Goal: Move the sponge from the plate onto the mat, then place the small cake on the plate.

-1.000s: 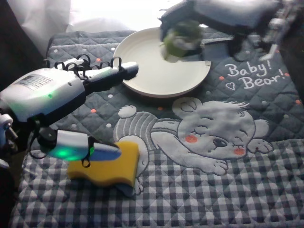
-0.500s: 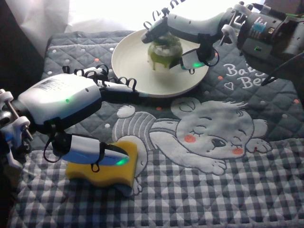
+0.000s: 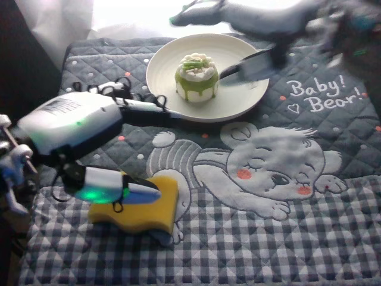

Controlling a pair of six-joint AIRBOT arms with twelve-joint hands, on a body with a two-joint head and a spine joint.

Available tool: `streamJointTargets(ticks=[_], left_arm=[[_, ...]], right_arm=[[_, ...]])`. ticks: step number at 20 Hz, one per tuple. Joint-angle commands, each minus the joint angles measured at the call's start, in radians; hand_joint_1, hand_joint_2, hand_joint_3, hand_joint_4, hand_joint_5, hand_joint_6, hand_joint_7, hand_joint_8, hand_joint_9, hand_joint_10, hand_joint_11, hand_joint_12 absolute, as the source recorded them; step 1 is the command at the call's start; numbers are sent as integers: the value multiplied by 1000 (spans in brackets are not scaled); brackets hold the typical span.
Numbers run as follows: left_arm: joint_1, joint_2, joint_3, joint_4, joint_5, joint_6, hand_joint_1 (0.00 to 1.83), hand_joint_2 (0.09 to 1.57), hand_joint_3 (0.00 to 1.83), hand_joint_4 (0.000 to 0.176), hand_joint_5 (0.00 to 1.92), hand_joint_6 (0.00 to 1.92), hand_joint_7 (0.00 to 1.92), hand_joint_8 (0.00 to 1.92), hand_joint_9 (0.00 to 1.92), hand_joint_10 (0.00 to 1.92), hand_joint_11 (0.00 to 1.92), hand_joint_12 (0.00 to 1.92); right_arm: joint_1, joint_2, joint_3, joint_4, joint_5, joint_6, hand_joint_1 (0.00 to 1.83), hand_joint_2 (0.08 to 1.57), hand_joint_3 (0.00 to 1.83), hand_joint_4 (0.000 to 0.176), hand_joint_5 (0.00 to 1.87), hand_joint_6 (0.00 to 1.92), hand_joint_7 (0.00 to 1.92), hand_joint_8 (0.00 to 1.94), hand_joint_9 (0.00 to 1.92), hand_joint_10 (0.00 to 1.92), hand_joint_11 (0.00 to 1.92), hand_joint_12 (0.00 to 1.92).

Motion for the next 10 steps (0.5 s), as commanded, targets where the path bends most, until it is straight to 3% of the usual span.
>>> streamJointTargets(ticks=[1, 2, 3, 4, 5, 6, 7, 8, 10], left_arm=[[-3, 17, -2, -19, -172, -6, 809, 942, 0, 0, 484, 1, 501, 0, 500, 8, 6, 1166], [6, 31, -6, -31, -199, -6, 798, 955, 2, 0, 461, 6, 489, 3, 489, 3, 0, 1287], [19, 53, -14, -44, -241, -6, 836, 950, 6, 0, 467, 0, 514, 1, 409, 356, 0, 1453], [28, 75, -22, -46, -266, -6, 838, 946, 3, 0, 456, 1, 475, 0, 346, 407, 0, 1436], [35, 102, -33, -46, -297, -6, 852, 949, 2, 0, 453, 0, 483, 5, 359, 436, 23, 1472], [49, 136, -50, -49, -352, -6, 852, 999, 4, 0, 413, 0, 443, 0, 342, 244, 4, 1110], [56, 154, -58, -53, -396, -7, 852, 999, 4, 0, 413, 0, 443, 0, 342, 244, 4, 1110], [69, 172, -65, -66, -465, -12, 746, 1025, 1, 22, 336, 1, 391, 2, 310, 56, 0, 769], [94, 183, -65, -103, -605, -38, 777, 993, 0, 24, 297, 0, 347, 0, 304, 21, 0, 756]], right_arm=[[-16, 46, -23, 47, 168, 0, 1080, 959, 0, 83, 292, 1, 282, 5, 261, 10, 0, 651], [-38, 90, -57, 66, 216, 1, 1026, 966, 1, 79, 284, 1, 267, 3, 237, 4, 0, 533], [-73, 149, -98, 103, 284, 1, 979, 978, 3, 76, 280, 0, 262, 0, 211, 7, 0, 386], [-100, 192, -125, 137, 336, 1, 940, 991, 5, 63, 278, 0, 272, 2, 202, 3, 0, 153], [-127, 227, -146, 163, 386, 10, 901, 995, 3, 64, 263, 0, 275, 2, 199, 1, 0, 76], [-169, 267, -167, 196, 472, 27, 913, 981, 0, 56, 288, 10, 307, 13, 233, 14, 54, 86], [-194, 288, -182, 220, 514, 32, 913, 981, 0, 56, 288, 10, 307, 13, 233, 14, 54, 86], [-240, 319, -209, 269, 587, 32, 906, 986, 0, 90, 280, 7, 313, 12, 235, 13, 39, 80], [-359, 370, -261, 371, 760, 31, 893, 960, 0, 65, 310, 2, 344, 3, 278, 7, 92, 133]])
